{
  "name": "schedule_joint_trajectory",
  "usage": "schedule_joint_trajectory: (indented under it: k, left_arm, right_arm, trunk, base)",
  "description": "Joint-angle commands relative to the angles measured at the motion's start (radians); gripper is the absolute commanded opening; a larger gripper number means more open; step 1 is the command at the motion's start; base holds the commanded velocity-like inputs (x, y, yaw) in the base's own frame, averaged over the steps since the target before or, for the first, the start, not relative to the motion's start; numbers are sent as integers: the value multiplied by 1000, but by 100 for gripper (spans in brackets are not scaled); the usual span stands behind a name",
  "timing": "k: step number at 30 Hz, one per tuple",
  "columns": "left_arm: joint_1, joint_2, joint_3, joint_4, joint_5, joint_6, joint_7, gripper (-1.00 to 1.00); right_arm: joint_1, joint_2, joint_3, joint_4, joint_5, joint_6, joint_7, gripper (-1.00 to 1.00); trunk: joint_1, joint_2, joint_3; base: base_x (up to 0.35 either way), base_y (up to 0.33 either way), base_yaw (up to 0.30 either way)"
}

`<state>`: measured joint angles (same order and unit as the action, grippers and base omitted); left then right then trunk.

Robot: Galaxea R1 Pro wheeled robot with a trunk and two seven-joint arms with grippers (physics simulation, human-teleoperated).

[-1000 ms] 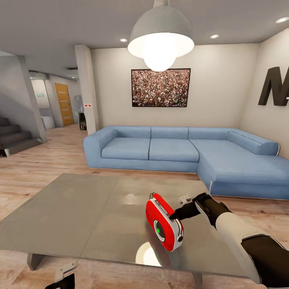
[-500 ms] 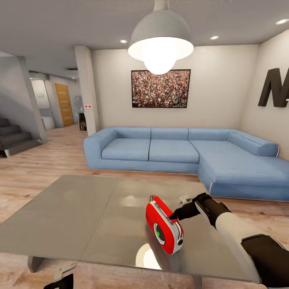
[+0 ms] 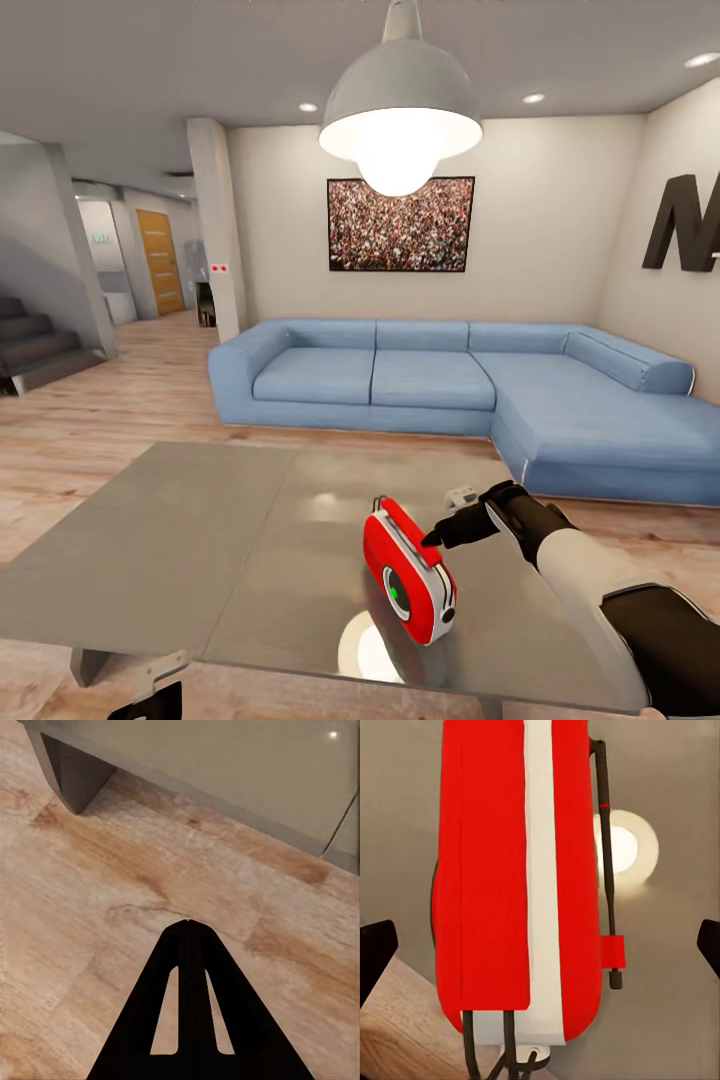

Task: Turn on the radio receiver that's on the table in the living room.

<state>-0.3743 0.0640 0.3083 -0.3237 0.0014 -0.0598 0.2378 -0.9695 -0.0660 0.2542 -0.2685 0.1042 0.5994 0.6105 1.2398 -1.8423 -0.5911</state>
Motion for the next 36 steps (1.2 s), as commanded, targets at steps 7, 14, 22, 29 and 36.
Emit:
schedule_joint_trajectory:
  k: [7,14,22,29,36]
  left_arm:
    - [0,2,0,0,0,0,0,-100]
    - [0,2,0,0,0,1,0,-100]
    - [0,2,0,0,0,2,0,-100]
    - [0,3,-1,1,0,2,0,-100]
    - [0,3,-2,2,0,2,0,-100]
  right_arm:
    - [0,-1,0,0,2,-1,0,100]
    - [0,-1,0,0,4,-1,-2,100]
    - [0,-5,-6,-2,5,-2,-6,100]
    - [1,-71,-8,1,-1,-47,-23,100]
    - [3,-181,-10,23,-22,-64,-13,100]
  trunk:
    - [-27,49,22]
    - [-54,98,44]
    - [-84,154,69]
    - [-111,203,91]
    - [-138,252,113]
  base:
    - [0,0,0]
    - [0,0,0]
    - [0,0,0]
    - [0,0,0]
    - [0,0,0]
